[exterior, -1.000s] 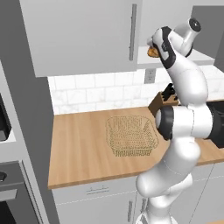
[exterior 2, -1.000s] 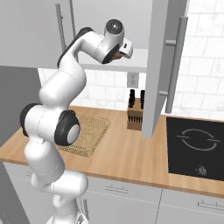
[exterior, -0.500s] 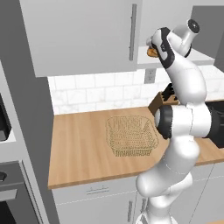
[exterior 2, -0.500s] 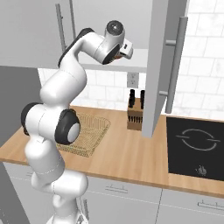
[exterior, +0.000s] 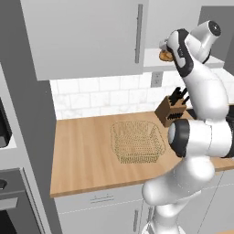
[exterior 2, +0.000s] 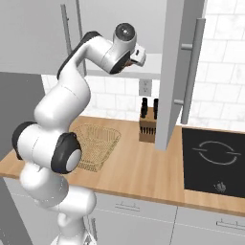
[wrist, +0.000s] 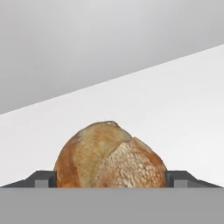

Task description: Open the cabinet, pick up the bread from the cabinet and place it in the basket. Then move the basket to the dining counter.

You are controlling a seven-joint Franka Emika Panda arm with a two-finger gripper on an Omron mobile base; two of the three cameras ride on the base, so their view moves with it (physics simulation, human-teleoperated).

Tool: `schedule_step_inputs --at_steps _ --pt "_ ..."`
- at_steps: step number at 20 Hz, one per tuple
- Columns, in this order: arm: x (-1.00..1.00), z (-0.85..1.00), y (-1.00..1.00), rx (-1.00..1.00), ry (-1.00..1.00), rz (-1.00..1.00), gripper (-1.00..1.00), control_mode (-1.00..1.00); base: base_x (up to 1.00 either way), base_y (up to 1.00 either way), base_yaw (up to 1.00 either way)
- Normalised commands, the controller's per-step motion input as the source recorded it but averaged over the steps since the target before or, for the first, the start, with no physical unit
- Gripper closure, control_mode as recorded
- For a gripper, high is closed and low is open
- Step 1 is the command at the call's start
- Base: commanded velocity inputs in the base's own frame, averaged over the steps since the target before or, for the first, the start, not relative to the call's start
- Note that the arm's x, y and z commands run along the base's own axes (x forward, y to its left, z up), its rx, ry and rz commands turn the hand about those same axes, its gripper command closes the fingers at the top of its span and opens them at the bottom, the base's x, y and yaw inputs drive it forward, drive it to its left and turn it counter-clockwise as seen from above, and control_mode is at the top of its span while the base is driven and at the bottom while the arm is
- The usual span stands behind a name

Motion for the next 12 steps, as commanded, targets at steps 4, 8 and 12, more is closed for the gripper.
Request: schedule_step_inputs --at_steps 4,8,12 --pt "-1.0 -0.01 0.14 -0.01 -0.11 0.0 1.0 -1.0 0.0 0.0 0.0" --pt "-1.0 0.07 0.24 0.0 -0.02 0.0 1.0 -1.0 0.0 0.0 0.0" --pt "-1.0 0.21 0.21 0.0 0.02 0.0 1.0 -1.0 0.0 0.0 0.0"
